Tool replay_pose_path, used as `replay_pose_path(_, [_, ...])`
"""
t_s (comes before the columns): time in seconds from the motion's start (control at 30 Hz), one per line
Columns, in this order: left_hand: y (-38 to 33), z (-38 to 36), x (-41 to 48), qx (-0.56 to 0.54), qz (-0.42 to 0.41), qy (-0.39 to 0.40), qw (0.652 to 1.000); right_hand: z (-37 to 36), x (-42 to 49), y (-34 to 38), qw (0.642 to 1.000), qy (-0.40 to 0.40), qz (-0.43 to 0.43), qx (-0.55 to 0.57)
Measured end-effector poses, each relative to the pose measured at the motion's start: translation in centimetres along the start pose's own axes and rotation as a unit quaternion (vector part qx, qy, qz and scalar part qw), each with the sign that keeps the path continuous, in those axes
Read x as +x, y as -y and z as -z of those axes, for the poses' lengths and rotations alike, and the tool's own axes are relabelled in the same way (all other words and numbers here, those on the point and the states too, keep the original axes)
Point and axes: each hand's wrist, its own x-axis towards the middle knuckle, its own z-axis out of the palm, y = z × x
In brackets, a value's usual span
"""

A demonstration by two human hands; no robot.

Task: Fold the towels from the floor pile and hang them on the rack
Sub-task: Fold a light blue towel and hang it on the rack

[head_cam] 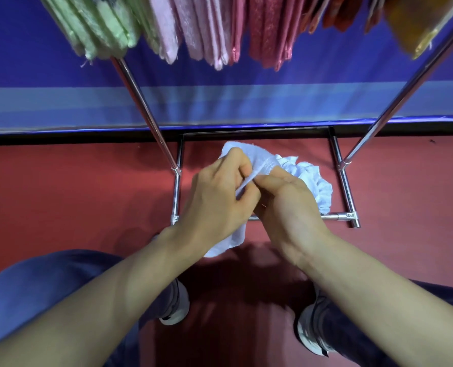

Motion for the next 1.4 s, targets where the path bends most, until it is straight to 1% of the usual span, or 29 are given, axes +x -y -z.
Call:
replay_pose_path(0.1, [0.0,0.5,-0.1,0.034,-0.022,0.032,0.999,0.0,0.1,-0.1,0.999,-0.018,-0.022,0.028])
replay_pose_path(0.2, [-0.1,0.9,-0.2,0.109,-0.059,0.052,0.991,0.0,0.0,-0.1,0.996,-0.042,-0.060,0.048])
replay_pose_path(0.27, [-0.2,1.1,-0.2,0.148,-0.063,0.057,0.985,0.1,0.0,-0.2,0.996,-0.041,-0.067,0.040])
replay_pose_path(0.37, [-0.4,1.3,-0.1,0.160,-0.034,0.032,0.986,0.1,-0.1,-0.4,0.998,-0.015,-0.065,0.016])
replay_pose_path(0.43, [-0.6,1.5,0.0,0.160,-0.024,0.018,0.987,-0.1,-0.1,-0.4,0.998,-0.017,-0.059,-0.013])
replay_pose_path(0.57, [-0.7,1.8,0.2,0.161,-0.041,0.007,0.986,-0.2,0.0,-0.4,0.995,-0.049,-0.045,-0.077])
replay_pose_path(0.67, [-0.7,1.8,0.3,0.184,-0.056,-0.003,0.981,-0.2,-0.2,-0.5,0.994,-0.048,-0.024,-0.094])
replay_pose_path(0.73, [-0.6,1.7,0.3,0.200,-0.074,-0.011,0.977,-0.1,-0.3,-0.7,0.993,-0.049,-0.025,-0.101])
replay_pose_path(0.87, [-0.6,1.5,0.2,0.203,-0.123,-0.026,0.971,-0.1,-0.2,-0.5,0.995,-0.027,-0.065,-0.066])
replay_pose_path(0.97, [-0.5,1.5,0.2,0.209,-0.151,-0.033,0.965,-0.1,-0.2,0.1,0.995,-0.015,-0.098,-0.010])
replay_pose_path(1.07, [-0.4,1.4,0.3,0.214,-0.163,-0.029,0.963,0.2,0.0,0.1,0.995,-0.011,-0.096,0.002])
replay_pose_path(1.13, [-0.4,1.6,0.3,0.199,-0.155,0.001,0.968,0.4,0.0,0.1,0.996,0.001,-0.092,0.007])
replay_pose_path(1.23, [-0.2,1.8,0.3,0.141,-0.101,0.046,0.984,0.4,0.2,0.2,0.996,0.005,-0.085,0.010])
replay_pose_path(1.3, [-0.1,1.6,0.2,0.125,-0.073,0.055,0.988,0.1,0.1,0.4,0.997,-0.004,-0.080,0.009])
replay_pose_path(1.4, [0.2,1.1,0.0,0.142,-0.053,0.054,0.987,-0.2,-0.1,0.3,0.996,-0.006,-0.077,0.043])
